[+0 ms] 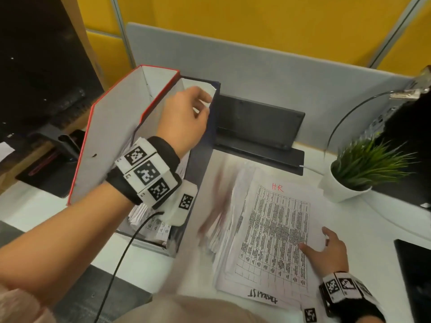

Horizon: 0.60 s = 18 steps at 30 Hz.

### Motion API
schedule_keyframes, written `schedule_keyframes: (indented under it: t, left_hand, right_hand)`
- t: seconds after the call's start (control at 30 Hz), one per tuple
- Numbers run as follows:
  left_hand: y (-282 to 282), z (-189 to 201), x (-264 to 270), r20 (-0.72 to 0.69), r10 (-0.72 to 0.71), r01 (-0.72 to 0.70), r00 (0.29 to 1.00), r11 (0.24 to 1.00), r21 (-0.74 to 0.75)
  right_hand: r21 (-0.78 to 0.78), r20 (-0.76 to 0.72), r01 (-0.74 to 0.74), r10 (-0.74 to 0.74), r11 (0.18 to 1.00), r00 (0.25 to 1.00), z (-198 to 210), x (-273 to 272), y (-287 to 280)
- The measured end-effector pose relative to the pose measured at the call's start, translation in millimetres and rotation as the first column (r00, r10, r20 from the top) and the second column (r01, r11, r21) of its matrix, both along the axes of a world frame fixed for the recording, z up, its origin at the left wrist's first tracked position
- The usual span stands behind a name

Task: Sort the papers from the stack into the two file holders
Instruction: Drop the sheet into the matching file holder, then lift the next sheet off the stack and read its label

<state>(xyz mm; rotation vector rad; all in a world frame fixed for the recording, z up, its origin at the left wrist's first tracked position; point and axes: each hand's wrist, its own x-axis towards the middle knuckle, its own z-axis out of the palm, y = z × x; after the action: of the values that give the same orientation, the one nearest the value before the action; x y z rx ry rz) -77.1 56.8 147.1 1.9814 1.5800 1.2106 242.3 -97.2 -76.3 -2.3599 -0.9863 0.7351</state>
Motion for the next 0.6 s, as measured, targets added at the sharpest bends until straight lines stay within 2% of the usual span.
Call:
schedule_keyframes:
  t: [0.07, 0.1, 0.2, 0.3, 0.37, 0.47, 0.6]
  left_hand:
    - [-13.4, 1.0, 28.8, 0.094, -0.125, 0.119, 0.988, 0.99, 0.07]
    - [-19.3, -5.4, 43.0, 0.1, -0.177, 0.172, 0.979, 0.984, 0.057]
    - [-29.6, -44.8, 75.0, 0.001, -0.232, 0.23, 0.973, 0.962, -0.149]
    - [-29.0, -97.4, 90.0, -0.238, -0.279, 0.144, 0.93, 0.876, -0.461]
    - [-27.7, -126.3, 93.3, -0.339, -0.32, 0.058, 0.885, 0.797, -0.601]
    - [-26.2, -155.6, 97.0, -0.336, -0.332, 0.001, 0.882, 0.713, -0.701]
    - [-25.7, -170.2, 102.3, -0.392, -0.324, -0.055, 0.861, 0.707, -0.705]
  right_hand:
    - [-0.001, -0.009, 0.004, -0.004, 1.0, 1.0, 2.1, -1.1, 0.5]
    - [0.001, -0.011, 0.005, -0.005, 1.0, 1.0, 3.1, -1.3, 0.5]
    - [0.006, -0.012, 0.004, -0.004, 1.0, 1.0, 4.4, -3.1, 0.1]
    - [-0.002, -0.014, 0.001, -0.001, 1.0, 1.0, 4.7, -4.9, -0.9]
    - [-0.01, -0.023, 0.0, 0.0, 1.0, 1.0, 5.0, -5.4, -1.8]
    - [-0.024, 0.0, -0.012, 0.012, 1.0, 1.0, 5.4, -6.5, -2.1]
    - [-0.078, 0.022, -0.05, 0.052, 0.996, 0.998, 6.5, -11.6, -4.0]
